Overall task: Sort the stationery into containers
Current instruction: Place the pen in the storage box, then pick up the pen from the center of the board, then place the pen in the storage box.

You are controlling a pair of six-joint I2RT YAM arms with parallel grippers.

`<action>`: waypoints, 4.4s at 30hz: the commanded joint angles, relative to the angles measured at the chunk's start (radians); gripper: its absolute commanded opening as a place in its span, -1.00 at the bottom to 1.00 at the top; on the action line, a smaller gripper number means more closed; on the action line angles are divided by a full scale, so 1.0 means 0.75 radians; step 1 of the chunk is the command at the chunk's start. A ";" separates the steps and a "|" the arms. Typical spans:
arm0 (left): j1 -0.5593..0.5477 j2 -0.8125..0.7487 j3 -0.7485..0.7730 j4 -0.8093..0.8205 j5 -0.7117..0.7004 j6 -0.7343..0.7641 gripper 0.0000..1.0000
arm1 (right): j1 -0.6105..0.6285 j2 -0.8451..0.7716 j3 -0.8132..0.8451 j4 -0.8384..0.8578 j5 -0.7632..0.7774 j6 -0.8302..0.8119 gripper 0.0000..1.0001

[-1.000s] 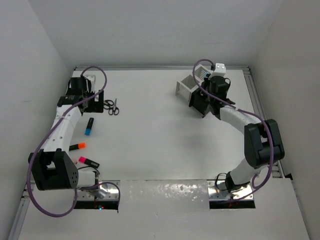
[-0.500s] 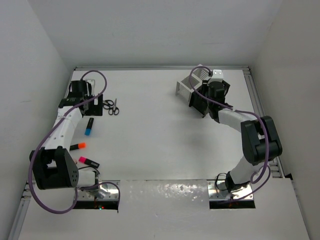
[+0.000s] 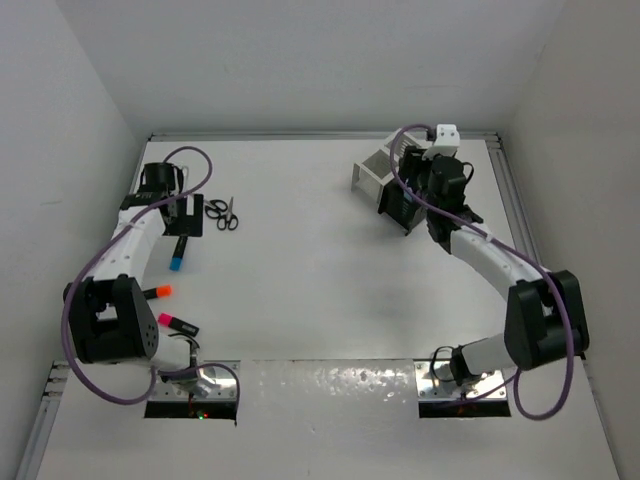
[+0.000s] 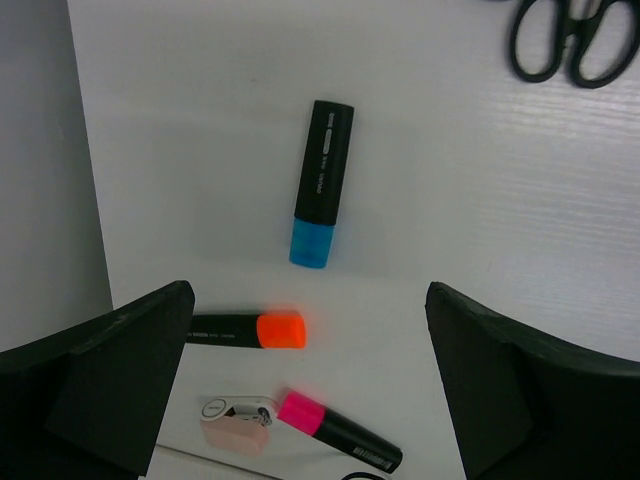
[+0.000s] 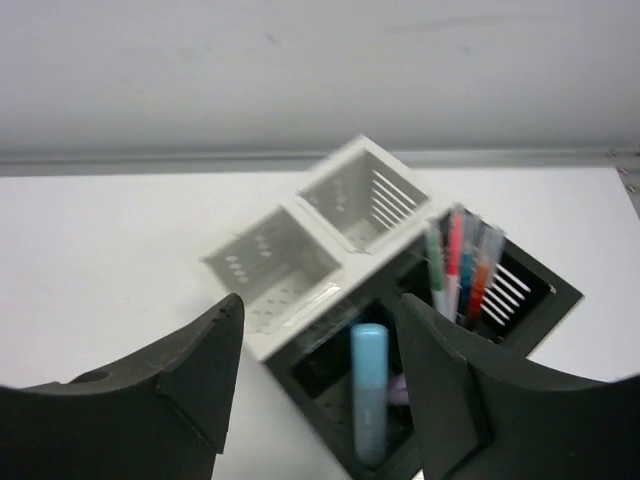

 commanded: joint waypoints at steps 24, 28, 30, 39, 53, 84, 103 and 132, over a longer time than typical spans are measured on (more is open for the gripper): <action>0.226 0.593 0.328 -0.166 0.307 0.298 0.64 | 0.387 -0.336 -0.249 -0.342 -0.093 0.164 0.14; 0.211 0.714 0.353 -0.166 0.192 0.271 0.53 | 0.387 -0.332 -0.277 -0.364 -0.093 0.131 0.15; 0.199 0.761 0.349 -0.178 0.159 0.269 0.39 | 0.387 -0.327 -0.271 -0.374 -0.088 0.121 0.15; 0.150 0.774 0.214 -0.127 0.165 0.261 -0.65 | 0.387 -0.291 -0.218 -0.352 -0.080 0.105 0.15; -0.001 0.537 0.557 -0.317 0.663 0.271 -1.00 | 0.444 -0.295 -0.091 -0.362 -0.168 0.176 0.14; -0.879 0.185 0.676 -0.078 0.531 0.212 -1.00 | 0.634 0.249 0.263 0.270 -0.154 0.786 -0.35; -0.570 0.029 0.462 -0.027 0.275 0.126 0.99 | 0.233 0.004 0.166 -0.063 0.194 0.185 -1.00; -0.094 -0.018 0.189 -0.078 0.118 0.093 0.99 | -0.035 0.256 0.095 -0.016 0.173 -0.002 -0.17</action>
